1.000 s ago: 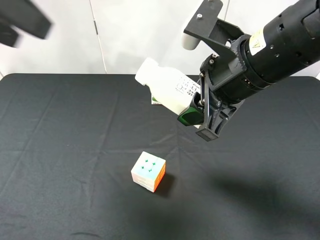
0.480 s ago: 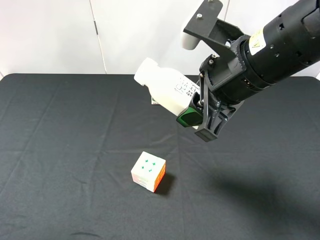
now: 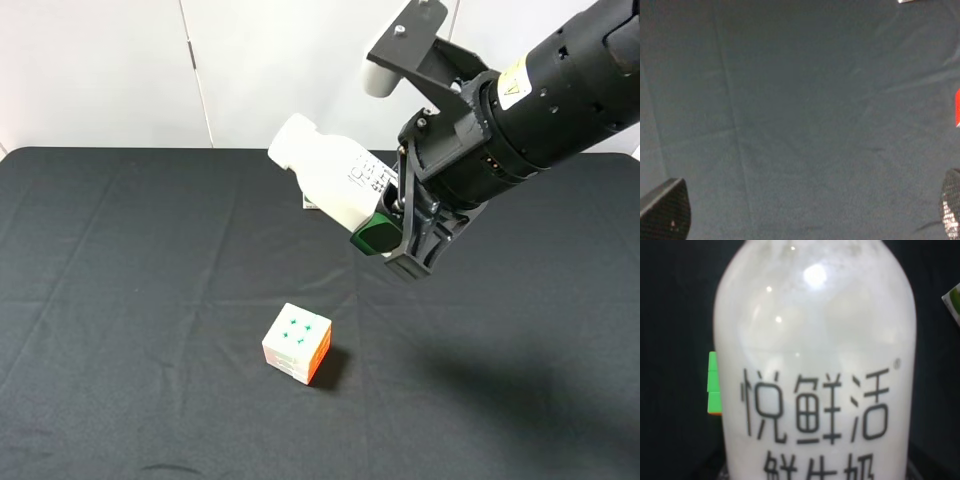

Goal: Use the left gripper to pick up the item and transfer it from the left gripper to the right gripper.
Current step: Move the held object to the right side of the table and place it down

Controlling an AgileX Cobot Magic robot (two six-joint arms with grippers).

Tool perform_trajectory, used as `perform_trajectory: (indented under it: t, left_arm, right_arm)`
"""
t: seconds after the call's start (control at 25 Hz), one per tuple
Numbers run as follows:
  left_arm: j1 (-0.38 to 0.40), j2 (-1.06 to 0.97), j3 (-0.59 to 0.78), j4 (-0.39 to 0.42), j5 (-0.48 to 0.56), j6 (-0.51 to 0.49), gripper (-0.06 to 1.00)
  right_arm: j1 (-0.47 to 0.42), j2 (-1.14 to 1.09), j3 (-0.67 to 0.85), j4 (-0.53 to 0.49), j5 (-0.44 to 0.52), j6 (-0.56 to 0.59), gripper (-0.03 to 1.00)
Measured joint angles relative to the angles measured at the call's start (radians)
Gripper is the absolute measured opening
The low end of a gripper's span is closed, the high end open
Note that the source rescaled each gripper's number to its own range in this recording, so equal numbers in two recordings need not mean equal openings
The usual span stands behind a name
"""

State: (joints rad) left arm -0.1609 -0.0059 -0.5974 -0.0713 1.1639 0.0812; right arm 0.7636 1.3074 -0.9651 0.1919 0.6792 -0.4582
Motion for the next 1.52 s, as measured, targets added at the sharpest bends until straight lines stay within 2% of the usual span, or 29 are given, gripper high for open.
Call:
perform_trajectory:
  t: [0.16,0.32,0.76,1.08,1.2,1.36,1.52]
  left_arm:
    - [0.000,-0.002,0.031,-0.001,-0.006,0.003,1.00]
    - [0.000,-0.002,0.106,-0.015,-0.079,0.011,1.00]
    - [0.000,-0.002,0.110,-0.015,-0.100,0.014,1.00]
    - [0.004,-0.002,0.110,-0.015,-0.100,0.015,1.00]
    - [0.049,-0.002,0.110,-0.015,-0.100,0.015,1.00]
    - [0.163,-0.002,0.110,-0.015,-0.100,0.015,1.00]
    - [0.249,-0.002,0.111,-0.015,-0.100,0.015,1.00]
  right_arm:
    - [0.000,0.000,0.000,0.001,0.000,0.006,0.00]
    - [0.000,0.000,0.000,0.002,0.000,0.026,0.00]
    - [0.000,0.000,0.000,0.005,0.000,0.058,0.00]
    - [0.000,0.000,0.000,-0.008,0.001,0.155,0.00]
    - [0.000,0.000,0.000,-0.034,0.011,0.212,0.00]
    - [-0.009,0.000,0.000,-0.086,0.064,0.286,0.00]
    - [-0.071,0.000,0.000,-0.137,0.107,0.358,0.00]
